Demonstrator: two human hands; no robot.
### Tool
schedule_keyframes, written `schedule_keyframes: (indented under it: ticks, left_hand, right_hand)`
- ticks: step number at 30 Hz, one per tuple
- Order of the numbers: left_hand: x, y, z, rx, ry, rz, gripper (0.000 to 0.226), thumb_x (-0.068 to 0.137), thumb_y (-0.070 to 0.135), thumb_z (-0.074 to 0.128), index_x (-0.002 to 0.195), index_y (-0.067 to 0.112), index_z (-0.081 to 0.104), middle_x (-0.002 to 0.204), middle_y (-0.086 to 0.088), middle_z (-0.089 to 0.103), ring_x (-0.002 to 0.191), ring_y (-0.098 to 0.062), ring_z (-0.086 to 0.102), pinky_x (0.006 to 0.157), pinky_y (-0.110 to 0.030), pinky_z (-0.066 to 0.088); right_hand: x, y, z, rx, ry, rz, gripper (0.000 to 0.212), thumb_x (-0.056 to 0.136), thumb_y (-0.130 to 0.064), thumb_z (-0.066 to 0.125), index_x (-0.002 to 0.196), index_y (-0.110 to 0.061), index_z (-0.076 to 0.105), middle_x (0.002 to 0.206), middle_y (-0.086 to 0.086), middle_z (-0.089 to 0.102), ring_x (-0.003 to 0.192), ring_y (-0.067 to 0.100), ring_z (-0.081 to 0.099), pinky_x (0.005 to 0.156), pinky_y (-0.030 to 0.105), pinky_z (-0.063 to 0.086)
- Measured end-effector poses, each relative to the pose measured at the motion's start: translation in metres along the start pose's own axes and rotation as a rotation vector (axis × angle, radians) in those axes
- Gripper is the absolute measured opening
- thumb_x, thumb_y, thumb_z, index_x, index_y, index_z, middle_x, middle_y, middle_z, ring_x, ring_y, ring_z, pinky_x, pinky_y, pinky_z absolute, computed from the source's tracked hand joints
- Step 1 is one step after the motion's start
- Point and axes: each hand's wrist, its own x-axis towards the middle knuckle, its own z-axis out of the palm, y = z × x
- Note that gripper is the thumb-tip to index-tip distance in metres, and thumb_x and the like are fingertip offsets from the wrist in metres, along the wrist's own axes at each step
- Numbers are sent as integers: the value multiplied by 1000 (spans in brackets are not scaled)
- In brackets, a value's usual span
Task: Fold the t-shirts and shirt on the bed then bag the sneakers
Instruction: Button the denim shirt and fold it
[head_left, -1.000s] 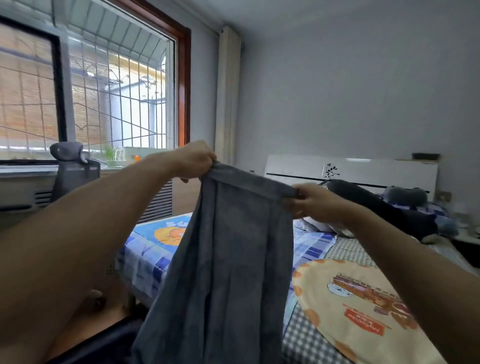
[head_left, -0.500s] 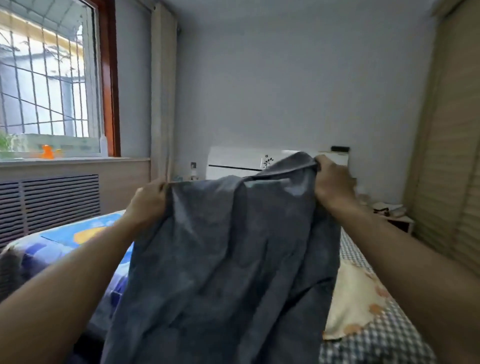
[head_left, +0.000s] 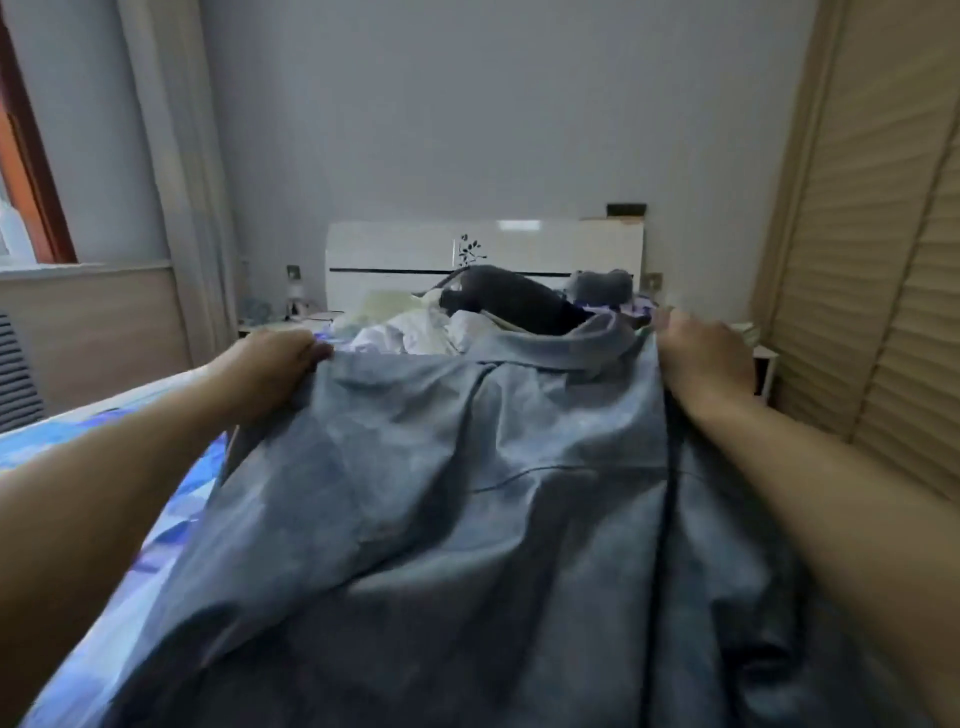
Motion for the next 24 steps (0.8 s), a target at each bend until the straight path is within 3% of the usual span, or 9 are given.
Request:
schedule_keyframes:
  ticks: [2,4,6,8,10,13,18,21,24]
  left_hand:
    - [55,0,38,27,53,-102,51,97,48,25,112,20,65,112,-17,68,103,-37,65,86,-44,52]
    - [100,8,86,-13,168,-277,31,103,32,44,123,12,57,126,-23,58,116,-43,56,91,-48,48]
    - [107,35,147,-204,93,-415,43,104,39,46,130,6,52,136,-30,49,125,-47,47,102,-52,43]
    - [74,64,211,-347,-85,-422,52,102,51,41,130,10,55,135,-28,50,124,-46,49,106,-52,41]
    - [16,84,245,-266,-285,-355,59,95,66,38,133,23,53,136,-16,51,125,-42,49,106,-51,40]
    - [-43,76,256,-13,-367,-257,70,84,80,34,130,30,51,136,-7,53,128,-34,47,104,-52,40]
    - [-41,80,222,-25,-421,-225,73,85,78,34,129,25,57,124,-5,59,116,-32,52,98,-48,41]
    - [-41,95,229,-33,-561,-181,70,87,76,39,127,23,58,115,-3,61,110,-30,55,93,-47,42]
    - [-25,93,243,-223,-570,-388,46,95,62,48,118,25,59,117,-1,61,116,-29,51,98,-48,34]
  right_hand:
    - [47,3,45,-85,60,-102,50,107,-43,25,118,-8,60,104,27,66,92,44,65,74,46,50]
    - [80,4,109,-70,-6,-102,44,108,-39,34,123,-5,58,110,29,64,99,46,63,80,49,50]
    - [71,15,180,-101,-227,-31,42,104,-37,43,130,-5,52,126,27,57,114,46,56,93,51,48]
    - [23,37,242,-203,-549,25,48,101,-42,42,140,-14,44,142,20,48,129,42,47,108,51,37]
    - [-37,63,271,-310,-796,22,52,102,-42,37,150,-22,32,152,14,39,137,39,38,114,53,27]
    - [-87,77,267,-366,-930,38,58,103,-29,32,157,-15,16,155,16,31,139,38,34,115,53,29]
    - [-61,68,239,-337,-1007,371,64,105,-37,32,159,-8,11,156,19,34,141,39,33,114,51,26]
    - [-52,74,232,-289,-1073,441,60,106,-35,37,155,-5,20,157,17,31,141,39,32,110,49,34]
    - [-47,69,238,-312,-1083,497,50,103,-34,47,143,-5,37,150,20,36,135,41,35,105,49,39]
